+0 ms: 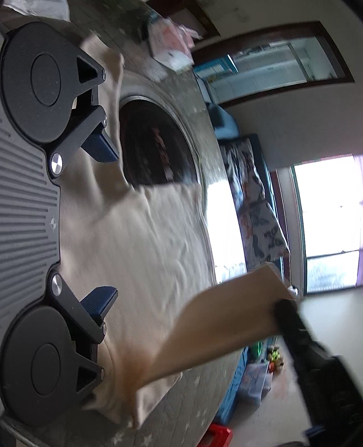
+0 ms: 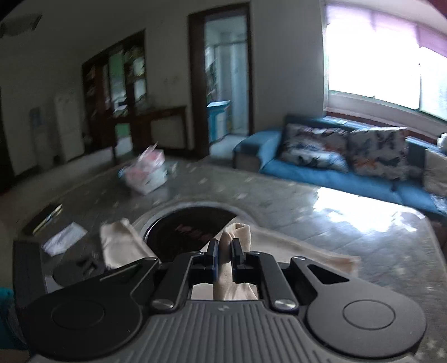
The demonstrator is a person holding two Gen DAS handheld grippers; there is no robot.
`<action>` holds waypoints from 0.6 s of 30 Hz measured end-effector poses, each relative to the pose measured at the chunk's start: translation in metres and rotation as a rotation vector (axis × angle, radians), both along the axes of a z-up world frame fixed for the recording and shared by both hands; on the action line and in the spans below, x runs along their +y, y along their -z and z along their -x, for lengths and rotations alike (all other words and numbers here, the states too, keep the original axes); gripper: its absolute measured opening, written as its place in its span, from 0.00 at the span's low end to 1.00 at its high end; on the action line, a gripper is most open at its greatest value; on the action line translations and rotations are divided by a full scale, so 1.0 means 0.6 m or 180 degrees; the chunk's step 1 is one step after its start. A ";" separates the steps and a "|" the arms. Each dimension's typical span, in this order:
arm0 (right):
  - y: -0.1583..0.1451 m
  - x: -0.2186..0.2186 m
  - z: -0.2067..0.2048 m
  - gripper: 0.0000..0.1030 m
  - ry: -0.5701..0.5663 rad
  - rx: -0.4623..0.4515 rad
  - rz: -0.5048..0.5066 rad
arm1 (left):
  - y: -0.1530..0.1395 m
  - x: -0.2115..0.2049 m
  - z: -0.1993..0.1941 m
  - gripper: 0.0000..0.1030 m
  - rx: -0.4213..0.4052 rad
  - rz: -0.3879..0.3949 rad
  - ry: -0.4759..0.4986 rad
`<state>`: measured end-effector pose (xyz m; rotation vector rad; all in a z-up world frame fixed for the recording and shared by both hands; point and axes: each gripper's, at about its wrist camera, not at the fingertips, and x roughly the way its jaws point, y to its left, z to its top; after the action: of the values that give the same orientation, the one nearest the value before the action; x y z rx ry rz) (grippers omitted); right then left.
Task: Fold clothes
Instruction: 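Lay the sleeve across the sweatshirt body and open the right gripper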
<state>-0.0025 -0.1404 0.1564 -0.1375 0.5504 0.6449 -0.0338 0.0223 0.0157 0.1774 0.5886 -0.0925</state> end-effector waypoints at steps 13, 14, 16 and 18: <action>0.056 0.007 0.013 0.22 -0.0128 0.0219 0.0246 | -0.010 0.032 0.014 0.93 -0.0055 0.0037 -0.0178; 0.060 -0.006 0.014 0.22 -0.0080 0.0244 0.0293 | -0.013 0.030 0.014 0.92 -0.0068 0.0042 -0.0176; 0.076 -0.033 0.017 0.22 0.0003 0.0318 0.0393 | -0.015 0.025 0.013 0.88 -0.0095 0.0044 -0.0137; 0.096 -0.057 0.019 0.22 0.0063 0.0391 0.0487 | -0.016 0.018 0.010 0.84 -0.0106 0.0041 -0.0087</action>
<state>-0.0142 -0.1743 0.0986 -0.2370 0.7193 0.5943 -0.0396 0.0332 0.0255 0.1582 0.5571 -0.0668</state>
